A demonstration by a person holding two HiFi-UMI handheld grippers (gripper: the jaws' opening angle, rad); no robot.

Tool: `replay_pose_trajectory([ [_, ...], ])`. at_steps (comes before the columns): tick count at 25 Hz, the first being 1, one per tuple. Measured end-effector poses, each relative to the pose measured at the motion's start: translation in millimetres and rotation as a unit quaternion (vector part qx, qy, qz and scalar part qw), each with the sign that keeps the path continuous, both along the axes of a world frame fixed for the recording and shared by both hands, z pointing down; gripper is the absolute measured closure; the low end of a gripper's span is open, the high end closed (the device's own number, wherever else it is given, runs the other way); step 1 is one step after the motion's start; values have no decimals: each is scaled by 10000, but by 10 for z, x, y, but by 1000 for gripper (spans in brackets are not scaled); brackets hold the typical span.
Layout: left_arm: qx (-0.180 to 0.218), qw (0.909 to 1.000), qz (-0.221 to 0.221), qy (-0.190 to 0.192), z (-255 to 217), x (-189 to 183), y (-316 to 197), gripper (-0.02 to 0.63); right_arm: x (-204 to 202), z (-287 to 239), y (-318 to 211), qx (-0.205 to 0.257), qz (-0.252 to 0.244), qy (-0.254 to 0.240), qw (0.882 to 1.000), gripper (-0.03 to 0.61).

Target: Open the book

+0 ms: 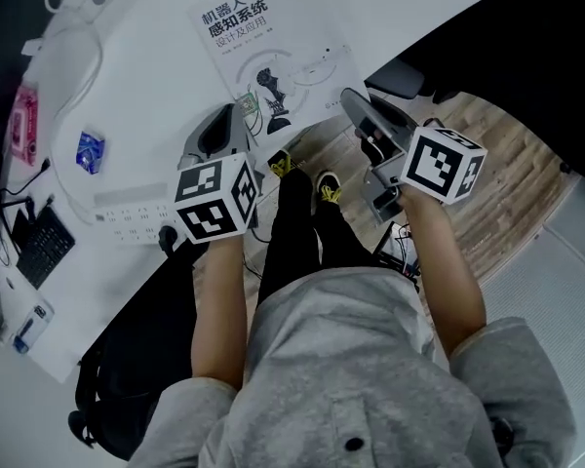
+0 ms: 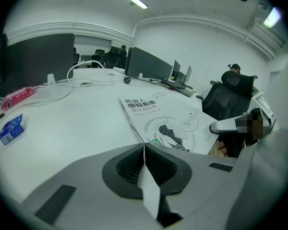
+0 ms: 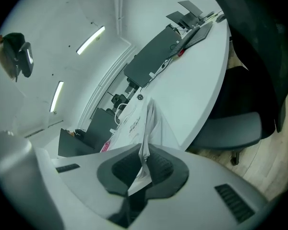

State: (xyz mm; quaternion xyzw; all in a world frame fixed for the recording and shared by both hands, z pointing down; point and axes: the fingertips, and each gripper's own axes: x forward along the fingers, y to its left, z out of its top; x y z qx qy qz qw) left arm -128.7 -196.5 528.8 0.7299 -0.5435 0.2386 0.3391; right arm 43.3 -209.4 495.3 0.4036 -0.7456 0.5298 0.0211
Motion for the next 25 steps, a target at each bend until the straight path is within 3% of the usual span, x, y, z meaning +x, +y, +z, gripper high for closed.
replay_pose_trajectory([
  [2,-67,9998,-74,193,-46,14,67,601,-17,-95,12,121,-51,125,9998,535],
  [5,47,9997,-134,190,-228,-27,123,601,-103,-322,-1,505,-230,419,9976,537],
  [12,483,9977,-384,273,-743,-116,329,601,-484,-835,131,1418,-810,1077,9807,537],
  [20,1115,9913,-676,202,-1276,-392,467,601,-997,-1154,233,1870,-1354,1072,9671,537],
  [25,1348,9864,-938,101,-1453,-623,552,601,-1399,-1207,327,2142,-1874,1160,9516,537],
])
